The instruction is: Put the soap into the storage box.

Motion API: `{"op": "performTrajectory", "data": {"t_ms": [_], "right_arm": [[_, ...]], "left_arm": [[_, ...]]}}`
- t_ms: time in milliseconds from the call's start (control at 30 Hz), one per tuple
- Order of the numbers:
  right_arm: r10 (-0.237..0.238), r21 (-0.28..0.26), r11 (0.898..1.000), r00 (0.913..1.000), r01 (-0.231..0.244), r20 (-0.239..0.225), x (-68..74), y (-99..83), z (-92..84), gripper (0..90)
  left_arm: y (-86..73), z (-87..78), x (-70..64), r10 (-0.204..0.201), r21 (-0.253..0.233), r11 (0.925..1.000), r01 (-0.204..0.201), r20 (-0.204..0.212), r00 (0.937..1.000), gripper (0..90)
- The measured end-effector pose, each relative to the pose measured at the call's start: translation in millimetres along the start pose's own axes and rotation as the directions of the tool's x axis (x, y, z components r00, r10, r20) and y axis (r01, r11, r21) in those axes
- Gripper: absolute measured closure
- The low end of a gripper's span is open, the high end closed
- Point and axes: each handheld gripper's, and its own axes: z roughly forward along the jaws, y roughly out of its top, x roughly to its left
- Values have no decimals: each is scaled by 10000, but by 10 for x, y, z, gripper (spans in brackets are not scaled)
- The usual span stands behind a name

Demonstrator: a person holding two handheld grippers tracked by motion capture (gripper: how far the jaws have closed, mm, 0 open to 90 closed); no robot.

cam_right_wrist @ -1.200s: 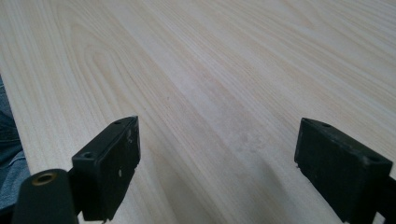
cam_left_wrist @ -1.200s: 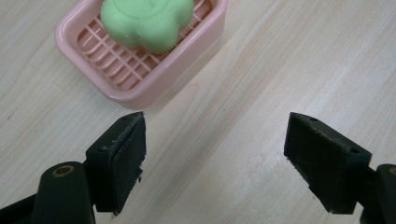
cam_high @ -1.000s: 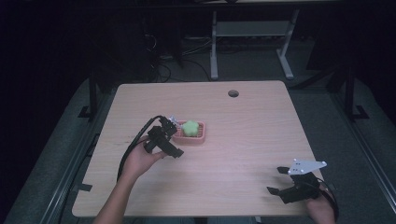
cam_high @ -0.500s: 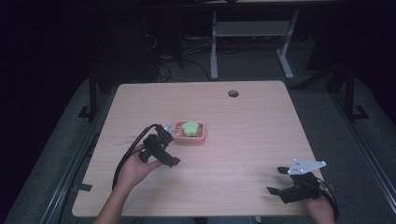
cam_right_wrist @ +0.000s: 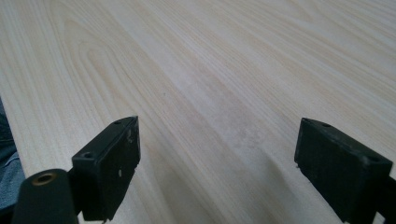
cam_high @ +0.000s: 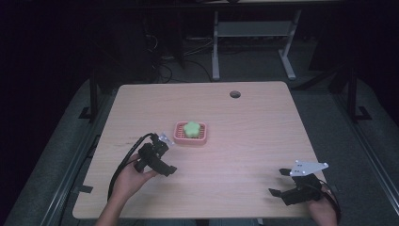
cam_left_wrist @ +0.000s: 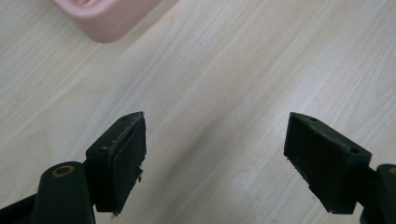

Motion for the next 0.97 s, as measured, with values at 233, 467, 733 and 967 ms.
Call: {"op": "performTrajectory", "data": {"t_ms": [233, 467, 733, 967], "right_arm": [[28, 41, 10000, 10000, -28, 21, 1, -4, 8, 138], [40, 58, 10000, 10000, -40, 21, 2, -6, 12, 138], [12, 71, 10000, 10000, -12, 52, 6, -5, 17, 138], [-50, 58, 10000, 10000, 50, 68, 14, 3, 9, 138]], "left_arm": [[-123, 24, -24, -26, -69, 10000, 27, 18, 10000, 210], [-260, 20, -96, -58, -323, 9995, 58, -14, 10000, 210], [-473, 67, -164, -244, -441, 9987, 245, 24, 9997, 211], [-615, 27, -224, -495, -841, 9953, 480, -152, 9987, 211]]}}
